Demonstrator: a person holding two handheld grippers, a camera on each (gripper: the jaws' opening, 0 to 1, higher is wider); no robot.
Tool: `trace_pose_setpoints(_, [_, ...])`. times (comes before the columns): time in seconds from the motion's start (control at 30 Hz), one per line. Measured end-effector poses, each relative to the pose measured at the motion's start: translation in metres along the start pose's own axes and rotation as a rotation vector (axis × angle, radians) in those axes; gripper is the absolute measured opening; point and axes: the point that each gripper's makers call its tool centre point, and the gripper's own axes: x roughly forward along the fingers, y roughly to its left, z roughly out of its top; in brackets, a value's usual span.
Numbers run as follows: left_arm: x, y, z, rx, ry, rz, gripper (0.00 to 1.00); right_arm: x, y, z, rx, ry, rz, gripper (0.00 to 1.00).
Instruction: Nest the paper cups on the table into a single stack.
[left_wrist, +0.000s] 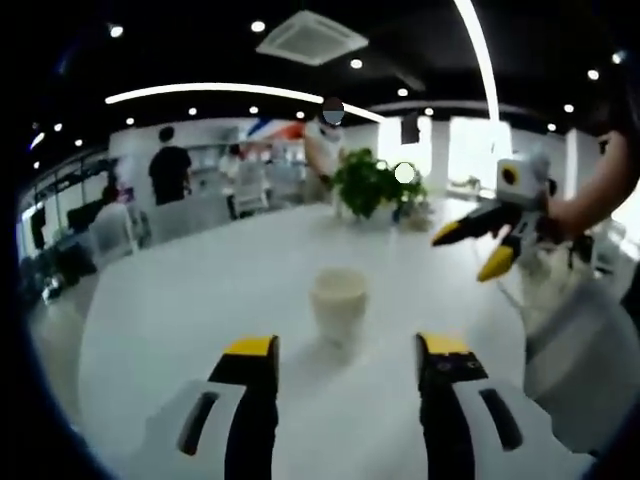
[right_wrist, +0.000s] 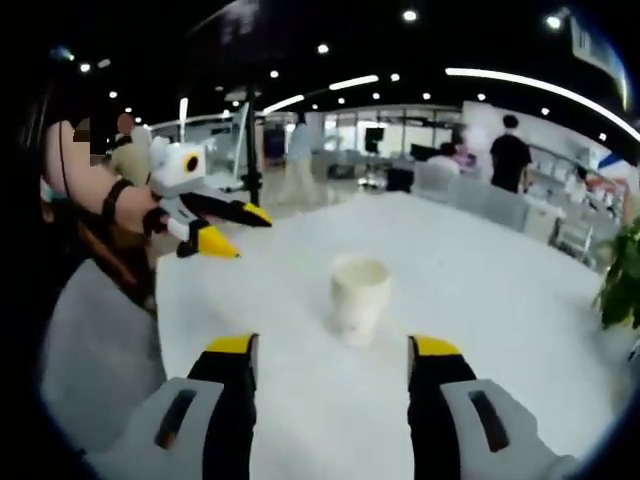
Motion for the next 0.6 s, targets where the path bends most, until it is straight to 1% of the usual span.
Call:
trace_pose_setpoints(0.13, [-0.014,-0.010,0.004,0.001,-0.023,-0.007,0.58,-0.017,0.006,0.001,-0.002,-0.012,-0.013,0.62])
trace_pose_setpoints(0.23, [-0.025,-0.016,0.006,-0.007,-0.035,-0.015,0.63,-0.025,0.010,0.004,-0.015,-0.027,-0.013,0.67])
trace_pose_setpoints(0.33, [-0.034,-0.019,0.010,-0.012,-0.056,-0.016,0.68,-0.032,0.011,0.003,-0.039,-0.025,-0.011,0.77])
trace_pose_setpoints(0.4, [-0.040,-0.022,0.011,-0.018,-0.066,-0.023,0.73,-0.036,0.008,0.001,-0.045,-0.029,-0.013,0.87])
trace_pose_setpoints(0.5, [-0.048,-0.028,0.009,-0.008,-0.068,-0.037,0.80,-0.042,0.003,-0.004,-0.020,-0.014,-0.015,1.00])
trace_pose_setpoints(0.53, [-0.050,-0.029,0.009,-0.007,-0.065,-0.039,0.83,-0.045,0.000,-0.007,-0.007,-0.003,-0.026,1.00])
trace_pose_setpoints(0.6, [-0.056,-0.030,0.010,-0.002,-0.074,-0.037,0.90,-0.049,-0.006,-0.011,0.001,0.008,-0.019,1.00])
